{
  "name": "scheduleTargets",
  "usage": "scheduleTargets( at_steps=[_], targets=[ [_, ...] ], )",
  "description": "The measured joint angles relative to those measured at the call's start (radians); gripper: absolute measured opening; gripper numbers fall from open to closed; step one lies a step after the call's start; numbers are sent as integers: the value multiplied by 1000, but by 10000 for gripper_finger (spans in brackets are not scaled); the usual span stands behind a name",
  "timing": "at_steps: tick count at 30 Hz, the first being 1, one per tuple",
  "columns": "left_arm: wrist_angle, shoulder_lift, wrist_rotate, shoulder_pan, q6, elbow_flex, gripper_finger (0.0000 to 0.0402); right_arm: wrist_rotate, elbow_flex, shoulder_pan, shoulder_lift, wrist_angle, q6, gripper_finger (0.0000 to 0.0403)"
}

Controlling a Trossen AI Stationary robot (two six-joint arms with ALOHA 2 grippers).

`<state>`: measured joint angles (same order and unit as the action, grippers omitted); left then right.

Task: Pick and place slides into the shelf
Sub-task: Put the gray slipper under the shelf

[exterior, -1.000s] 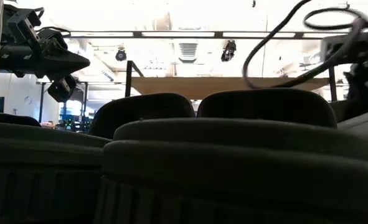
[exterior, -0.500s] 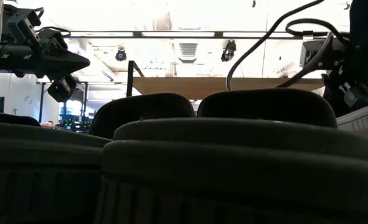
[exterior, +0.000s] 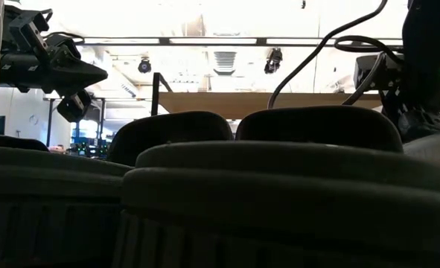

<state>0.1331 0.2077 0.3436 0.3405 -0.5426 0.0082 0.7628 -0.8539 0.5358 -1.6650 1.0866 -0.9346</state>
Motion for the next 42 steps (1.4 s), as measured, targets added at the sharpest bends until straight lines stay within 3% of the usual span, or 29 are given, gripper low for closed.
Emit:
scheduleTargets(
  at_steps=[10,18,24,30,38,42],
  targets=[
    [0,0,0,0,0,0,2,-48,-19,0,2,6,-9,182],
    [0,1,0,0,0,0,2,-63,-96,11,8,18,-23,187],
    [0,0,0,0,0,0,2,-141,-151,43,32,83,-14,187],
    [0,0,0,0,0,0,2,-307,-140,95,129,-11,-61,138],
    [0,0,0,0,0,0,2,-303,-140,259,273,18,-290,19],
    [0,0,0,0,0,0,2,-266,-137,325,307,33,-474,12]
  ],
)
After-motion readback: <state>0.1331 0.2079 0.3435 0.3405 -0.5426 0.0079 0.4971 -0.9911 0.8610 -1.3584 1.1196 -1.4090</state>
